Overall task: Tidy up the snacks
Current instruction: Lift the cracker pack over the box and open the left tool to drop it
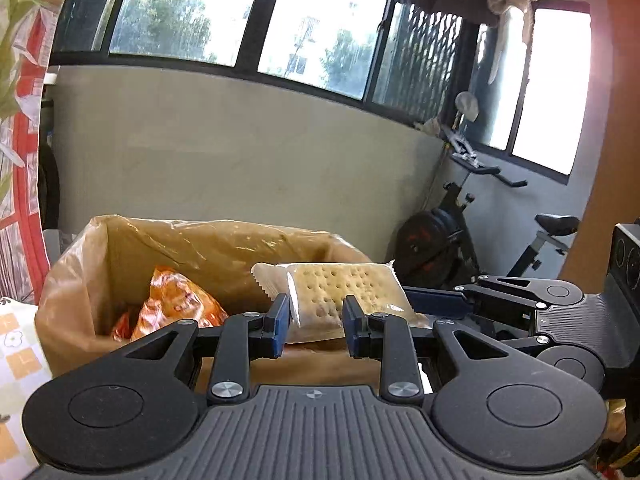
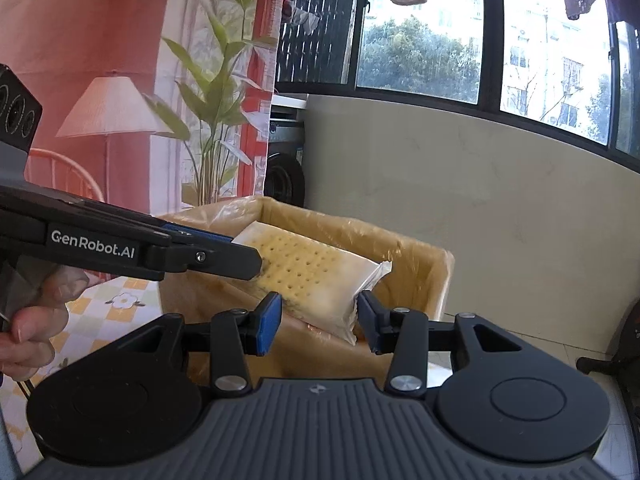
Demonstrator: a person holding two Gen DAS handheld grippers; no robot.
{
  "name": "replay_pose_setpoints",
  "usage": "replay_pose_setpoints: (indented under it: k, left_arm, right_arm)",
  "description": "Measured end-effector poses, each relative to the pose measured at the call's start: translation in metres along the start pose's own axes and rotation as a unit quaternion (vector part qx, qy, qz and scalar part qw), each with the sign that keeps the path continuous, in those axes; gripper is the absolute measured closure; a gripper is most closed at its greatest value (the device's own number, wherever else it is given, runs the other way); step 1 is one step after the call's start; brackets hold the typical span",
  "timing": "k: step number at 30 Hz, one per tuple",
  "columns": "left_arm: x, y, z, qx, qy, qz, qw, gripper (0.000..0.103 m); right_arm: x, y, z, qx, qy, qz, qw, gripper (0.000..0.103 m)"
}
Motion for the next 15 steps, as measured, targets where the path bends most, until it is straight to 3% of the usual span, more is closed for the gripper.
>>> replay_pose_setpoints:
  k: [6, 15]
  left_arm:
    - [0.026, 0.010, -0.016, -0.001, 0.015, -0.032, 0.9994, 0.073]
    - [0.052, -0.002, -0.018, 0.001, 0.029, -0.068, 0.9973, 0.073]
  right_arm:
    - [0.036, 0.004, 0.016, 0.007, -0.004, -0.036, 0.999, 0.058]
    - [0.069, -0.008, 0.029, 0.037, -0.007, -0.084, 0.996, 0.058]
Point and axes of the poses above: each gripper's, at about its wrist camera, not at the fingertips, and x roughly the way its jaws point, z to its right, y to its top, the point moved 6 cm from there along x, roughly the way its jaws point, and after that the axes turned 4 degrees about -x, right-handed, at the moved point
